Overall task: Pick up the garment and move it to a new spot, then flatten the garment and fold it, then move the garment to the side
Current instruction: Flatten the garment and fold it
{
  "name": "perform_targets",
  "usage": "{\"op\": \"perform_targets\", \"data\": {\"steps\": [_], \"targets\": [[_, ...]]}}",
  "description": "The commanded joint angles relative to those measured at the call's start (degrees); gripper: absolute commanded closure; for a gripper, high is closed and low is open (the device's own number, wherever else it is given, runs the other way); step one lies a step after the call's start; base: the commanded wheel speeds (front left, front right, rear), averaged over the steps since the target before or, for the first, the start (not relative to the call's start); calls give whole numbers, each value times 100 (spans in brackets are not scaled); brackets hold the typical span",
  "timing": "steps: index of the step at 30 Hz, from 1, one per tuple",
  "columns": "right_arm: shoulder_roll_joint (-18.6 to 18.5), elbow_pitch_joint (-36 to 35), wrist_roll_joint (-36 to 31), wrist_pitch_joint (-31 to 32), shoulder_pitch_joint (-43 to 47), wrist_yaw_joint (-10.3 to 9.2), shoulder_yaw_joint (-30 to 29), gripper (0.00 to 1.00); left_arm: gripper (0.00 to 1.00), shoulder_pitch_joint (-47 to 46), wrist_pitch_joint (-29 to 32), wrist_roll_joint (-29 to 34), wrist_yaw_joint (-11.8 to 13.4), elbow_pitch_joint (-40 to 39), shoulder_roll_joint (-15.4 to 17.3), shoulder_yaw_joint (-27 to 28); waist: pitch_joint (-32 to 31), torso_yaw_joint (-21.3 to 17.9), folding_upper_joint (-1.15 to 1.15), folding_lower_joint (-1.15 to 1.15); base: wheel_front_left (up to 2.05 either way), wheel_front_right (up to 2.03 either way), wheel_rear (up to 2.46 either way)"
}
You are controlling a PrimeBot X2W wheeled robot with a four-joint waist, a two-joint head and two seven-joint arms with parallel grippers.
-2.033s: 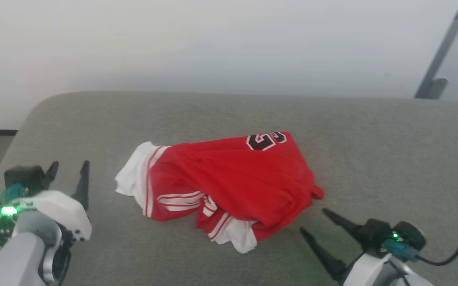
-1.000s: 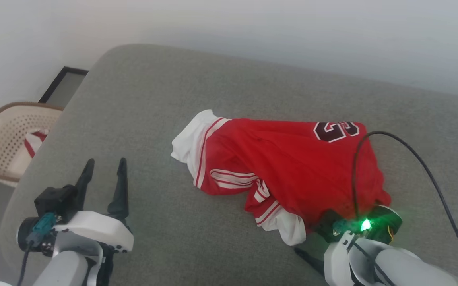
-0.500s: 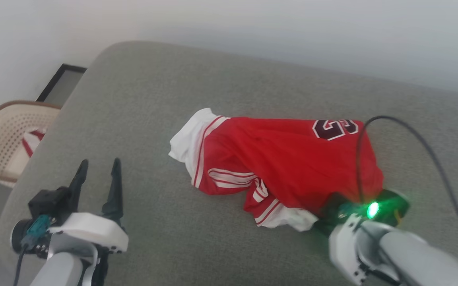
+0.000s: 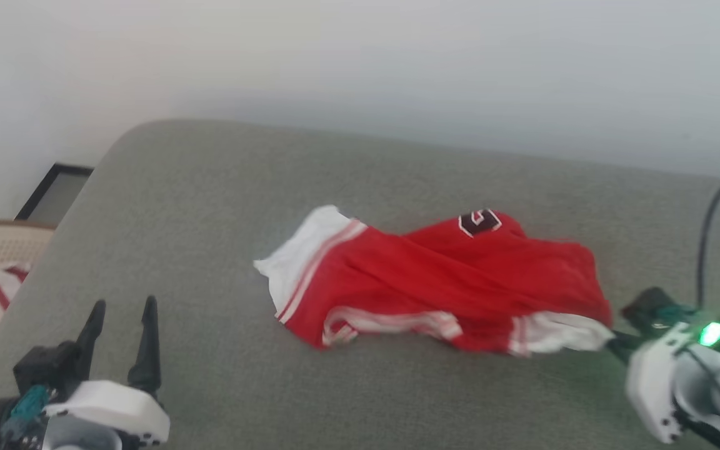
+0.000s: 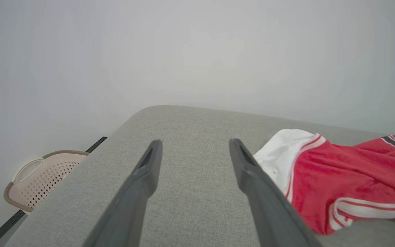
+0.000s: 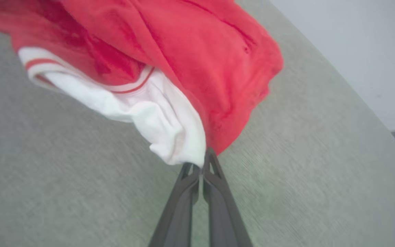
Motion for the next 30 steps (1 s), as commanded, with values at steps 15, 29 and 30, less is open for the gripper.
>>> {"op": "perform_targets", "data": {"steps": [15,29,30], "targets": [[-113,645,270,159,756,-9,-894,100,0,529,-14,-144,-72,37,171,128,-359,-546,0,0,0,0,0],[66,735,396,-178,238,-9,-830,0,0,203,201,-223,-283,33,314,37,-326,-944,0,0,0,0,0],[37,665,394,-234,231,-9,-869,0,0,186,260,-235,-297,-17,336,27,-318,-988,0,0,0,0,0]]}}
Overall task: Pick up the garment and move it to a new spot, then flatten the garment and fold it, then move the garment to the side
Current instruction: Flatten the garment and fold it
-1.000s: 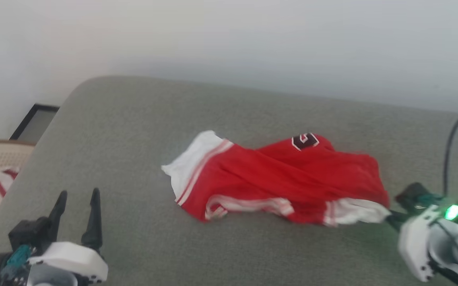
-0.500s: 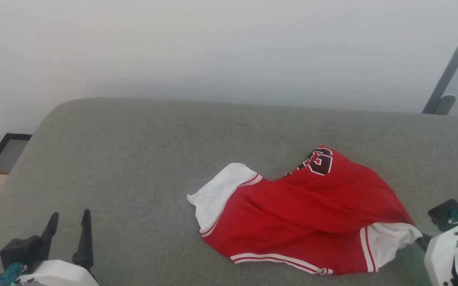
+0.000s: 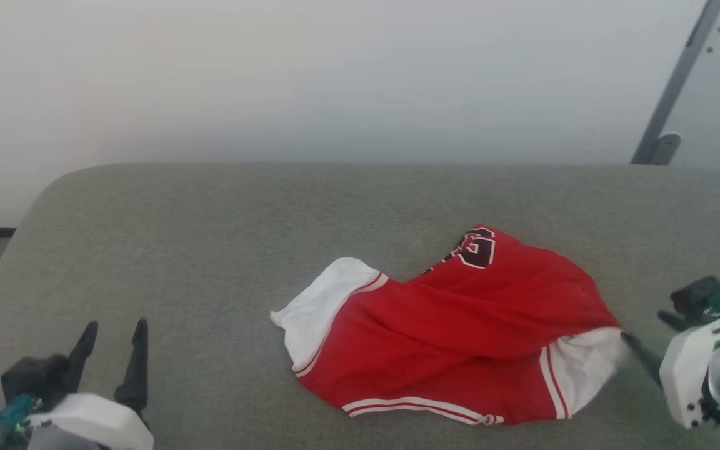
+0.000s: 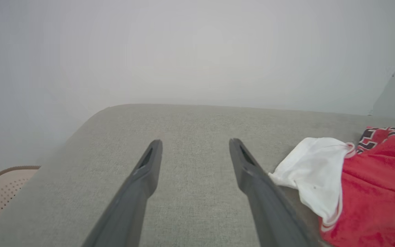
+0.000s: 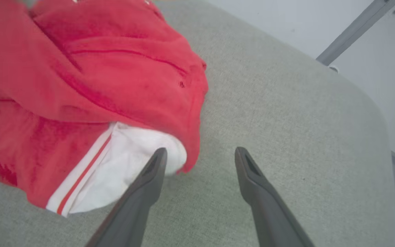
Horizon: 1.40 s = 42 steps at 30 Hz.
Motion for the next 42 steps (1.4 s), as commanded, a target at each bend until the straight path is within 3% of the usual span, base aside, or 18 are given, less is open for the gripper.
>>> {"op": "perform_targets", "data": {"steps": [1,4,10,17,25,33,42], "targets": [[-65,-160,10,-173,-47,-9,-115,0,0,-153,140,-41,-42,-151,54,-13,26,-139,0,0,0,0,0],[-88,-324,-41,-338,-61,-9,-290,0,0,-232,283,-49,-62,-260,115,-43,51,-238,0,0,0,0,0],[56,-698,-576,-924,29,-9,-1007,0,0,-644,807,-242,-408,-355,230,-234,181,-591,0,0,0,0,0],[627,-1093,-1540,-1554,236,-8,-2249,0,0,-1379,1660,-500,-898,55,297,-536,455,-1040,0,0,0,0,0],[1483,-1614,-2554,-1826,584,-8,-3592,0,0,-2309,3212,-999,-1166,880,180,-923,845,-1362,0,0,0,0,0],[1781,-1919,-2779,-1650,851,-8,-3918,0,0,-2853,4390,-986,-1158,1583,165,-1358,1063,-1452,0,0,0,0,0],[1733,-2128,-2722,-1506,920,-8,-3954,0,0,-3152,4945,-1047,-1128,2625,-73,-1570,1258,-1467,0,0,0,0,0]]}}
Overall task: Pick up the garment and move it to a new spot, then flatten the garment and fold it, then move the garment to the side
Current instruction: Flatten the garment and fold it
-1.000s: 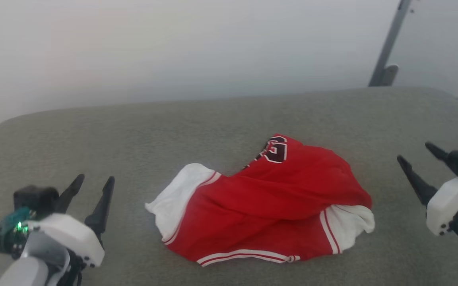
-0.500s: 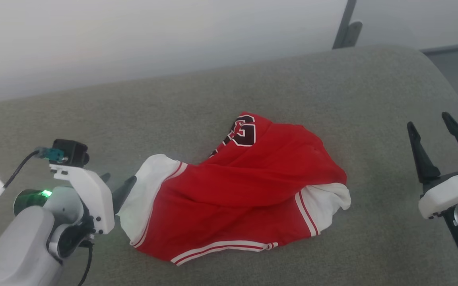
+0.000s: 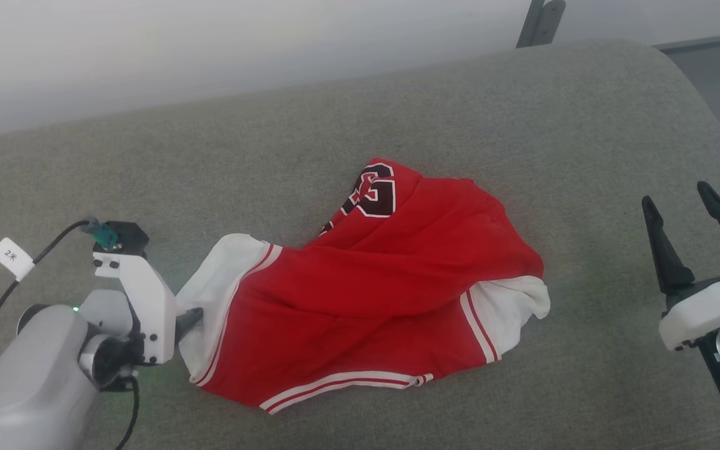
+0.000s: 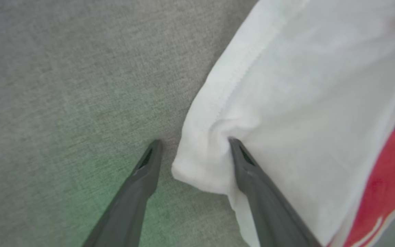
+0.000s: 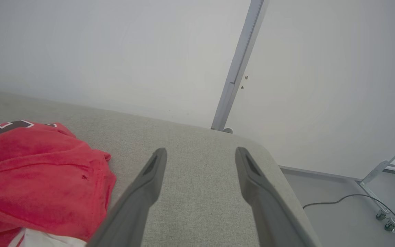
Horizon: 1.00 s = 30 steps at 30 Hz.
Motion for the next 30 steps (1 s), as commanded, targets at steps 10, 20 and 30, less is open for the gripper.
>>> {"op": "perform_targets", "data": {"steps": [10,20,30], "targets": [[-66,-100,7,117,46,-7,-85,0,100,-207,-116,-225,-9,943,-349,42,63,111,0,0,0,0,0],[-35,-199,-114,233,235,-7,-334,0,100,-117,-675,-308,218,944,113,462,-58,421,0,0,0,0,0],[25,-305,-145,420,387,-7,-487,0,100,735,-650,-466,898,345,565,740,-148,633,0,0,0,0,0]]}}
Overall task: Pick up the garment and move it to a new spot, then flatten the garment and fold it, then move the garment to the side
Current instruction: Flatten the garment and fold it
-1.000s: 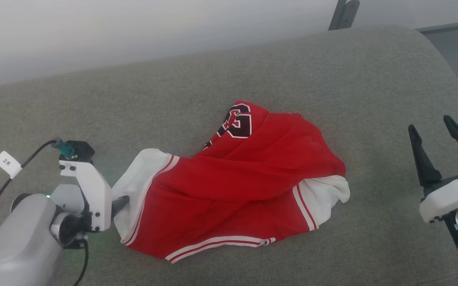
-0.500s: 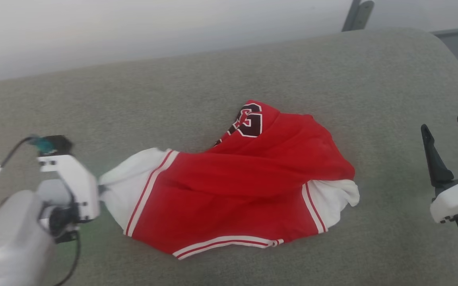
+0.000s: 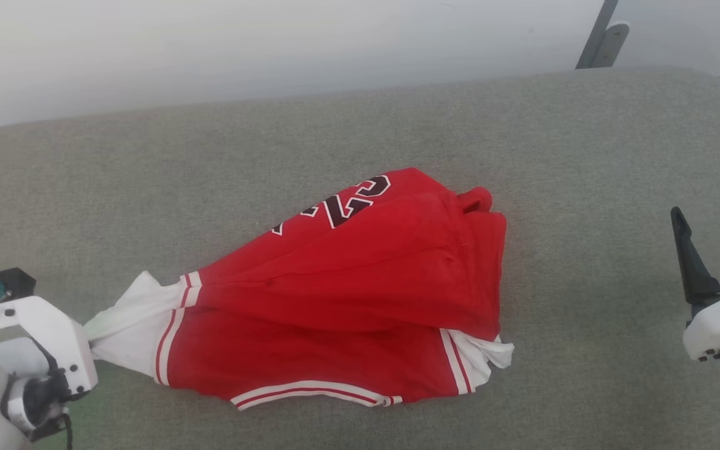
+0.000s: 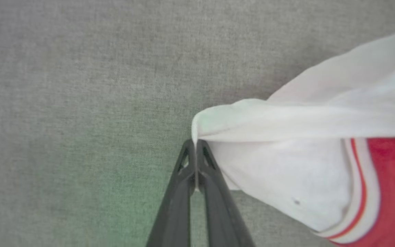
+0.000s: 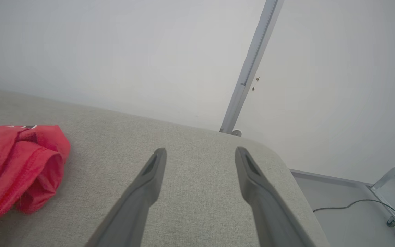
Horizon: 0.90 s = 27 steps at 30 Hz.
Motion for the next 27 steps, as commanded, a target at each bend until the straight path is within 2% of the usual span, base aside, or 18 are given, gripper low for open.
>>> {"op": "perform_targets", "data": {"steps": [1,6,7,8,9,17,22,27], "targets": [[30,-18,-33,40,75,-7,-1,0,100,128,7,-50,39,-86,-34,13,0,19,0,0,0,0,0],[56,-36,-5,86,81,-7,36,0,100,374,-16,-140,85,-413,-106,11,-2,47,0,0,0,0,0],[56,-32,3,95,78,-7,54,0,71,393,-8,-140,110,-447,-112,4,-5,49,0,0,0,0,0],[56,-26,10,102,77,-7,64,0,62,408,-31,-124,113,-501,-112,-5,-10,48,0,0,0,0,0],[56,-18,16,103,78,-7,73,0,0,421,-38,-150,138,-543,-140,14,-19,48,0,0,0,0,0],[81,-30,65,148,200,-7,270,0,0,478,-85,-73,238,-963,-49,-3,-160,80,0,0,0,0,0],[76,-41,210,287,328,-7,548,0,0,643,-341,-1,232,-1343,-12,6,-314,157,0,0,0,0,0],[-73,-115,611,699,534,-7,1102,0,0,840,-827,219,275,-1739,74,38,-478,241,0,0,0,0,0]]}}
